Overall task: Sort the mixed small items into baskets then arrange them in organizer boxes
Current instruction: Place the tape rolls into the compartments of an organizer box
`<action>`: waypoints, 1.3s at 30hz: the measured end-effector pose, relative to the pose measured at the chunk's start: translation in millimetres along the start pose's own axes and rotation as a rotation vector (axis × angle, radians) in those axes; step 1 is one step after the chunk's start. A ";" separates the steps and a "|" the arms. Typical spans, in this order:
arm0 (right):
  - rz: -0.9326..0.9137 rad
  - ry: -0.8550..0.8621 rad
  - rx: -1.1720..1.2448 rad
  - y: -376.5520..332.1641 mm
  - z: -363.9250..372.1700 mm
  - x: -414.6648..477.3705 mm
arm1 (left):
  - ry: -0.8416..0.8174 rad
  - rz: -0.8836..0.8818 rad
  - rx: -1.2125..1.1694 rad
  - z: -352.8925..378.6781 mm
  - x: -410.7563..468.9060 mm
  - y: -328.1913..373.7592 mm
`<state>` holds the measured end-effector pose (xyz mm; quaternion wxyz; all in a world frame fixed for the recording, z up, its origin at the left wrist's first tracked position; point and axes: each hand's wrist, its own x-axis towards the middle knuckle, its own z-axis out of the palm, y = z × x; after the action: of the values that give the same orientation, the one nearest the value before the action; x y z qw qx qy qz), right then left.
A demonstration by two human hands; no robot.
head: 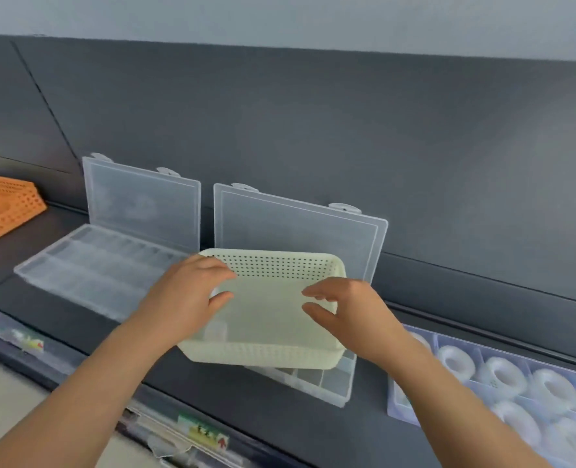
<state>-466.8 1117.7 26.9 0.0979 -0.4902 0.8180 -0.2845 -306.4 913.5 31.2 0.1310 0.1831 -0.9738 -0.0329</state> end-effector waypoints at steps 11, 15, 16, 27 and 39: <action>0.251 -0.267 0.279 -47.8 74.9 69.1 | -0.384 0.124 0.212 26.4 48.6 -70.5; 0.309 -0.341 0.318 -54.5 86.1 76.0 | -0.349 0.128 0.190 28.4 51.4 -71.0; 0.317 -0.365 0.319 -56.2 88.5 77.8 | -0.334 0.136 0.164 26.5 50.3 -72.5; 0.316 -0.546 0.235 -80.2 100.4 86.4 | -0.069 -0.089 -0.315 -2.7 -11.7 -93.6; 0.410 -0.027 0.342 -24.7 14.2 14.9 | 0.070 -0.032 -0.577 4.9 -7.8 -3.6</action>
<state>-449.5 1090.9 30.9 0.2460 -0.2942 0.8389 -0.3862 -299.5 913.1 24.3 0.2109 0.1548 -0.9159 -0.3043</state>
